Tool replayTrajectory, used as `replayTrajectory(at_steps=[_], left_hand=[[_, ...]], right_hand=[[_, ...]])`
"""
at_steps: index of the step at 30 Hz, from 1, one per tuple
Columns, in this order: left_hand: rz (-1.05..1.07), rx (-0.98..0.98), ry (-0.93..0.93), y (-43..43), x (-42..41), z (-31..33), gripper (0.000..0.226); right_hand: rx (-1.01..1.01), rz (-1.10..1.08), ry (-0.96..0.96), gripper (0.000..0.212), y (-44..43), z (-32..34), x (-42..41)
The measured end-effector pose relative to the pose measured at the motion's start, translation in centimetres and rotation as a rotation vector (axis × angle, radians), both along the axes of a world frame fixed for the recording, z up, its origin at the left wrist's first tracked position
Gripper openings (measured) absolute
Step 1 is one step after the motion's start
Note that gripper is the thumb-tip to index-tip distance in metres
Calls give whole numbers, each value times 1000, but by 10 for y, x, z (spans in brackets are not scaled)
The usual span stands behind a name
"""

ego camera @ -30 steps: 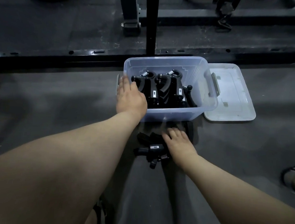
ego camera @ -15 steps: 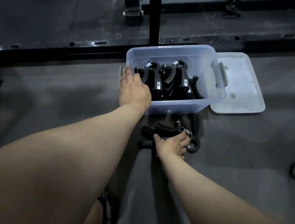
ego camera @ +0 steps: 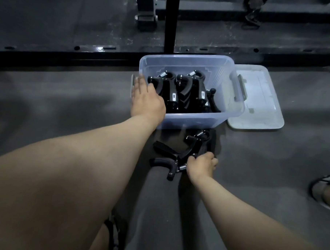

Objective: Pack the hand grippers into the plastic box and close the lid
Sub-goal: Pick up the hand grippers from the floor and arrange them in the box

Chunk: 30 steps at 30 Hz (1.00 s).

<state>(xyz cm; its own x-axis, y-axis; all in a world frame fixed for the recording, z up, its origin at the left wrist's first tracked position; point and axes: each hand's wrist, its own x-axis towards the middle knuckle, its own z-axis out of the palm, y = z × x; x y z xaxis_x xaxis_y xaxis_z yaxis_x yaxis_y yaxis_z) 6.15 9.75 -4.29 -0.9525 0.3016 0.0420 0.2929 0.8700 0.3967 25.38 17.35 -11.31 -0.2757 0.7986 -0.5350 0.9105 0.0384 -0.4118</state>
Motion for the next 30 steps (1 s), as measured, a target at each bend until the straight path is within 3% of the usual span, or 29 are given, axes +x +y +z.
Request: replayTrajectory(at_steps=[5,10,13,16,21,26,30], left_hand=[[-20,-32,-63,-1,-3,4,44],[-59,-44,-225,-5,-3,23,51],[-73,-1,-312,-10,-3,34,51],[-79,-11,-377,-12,1,42,56],[-108,-102,-426,-11,3,58,57],[-219,-220,-408,-36,18,60,62],[-196,-214,-452,-42,27,73,45]], right_hand=[[-102,373,-51,28,32,54,-5],[-391,573,-110,7,51,156,-14],[-630,498,57,20,61,212,-12],[-776,357,258,17,69,240,-13],[-817,131,470,22,76,230,-21],[-834,-20,538,22,81,213,-24],[-792,-18,535,18,86,217,-30]])
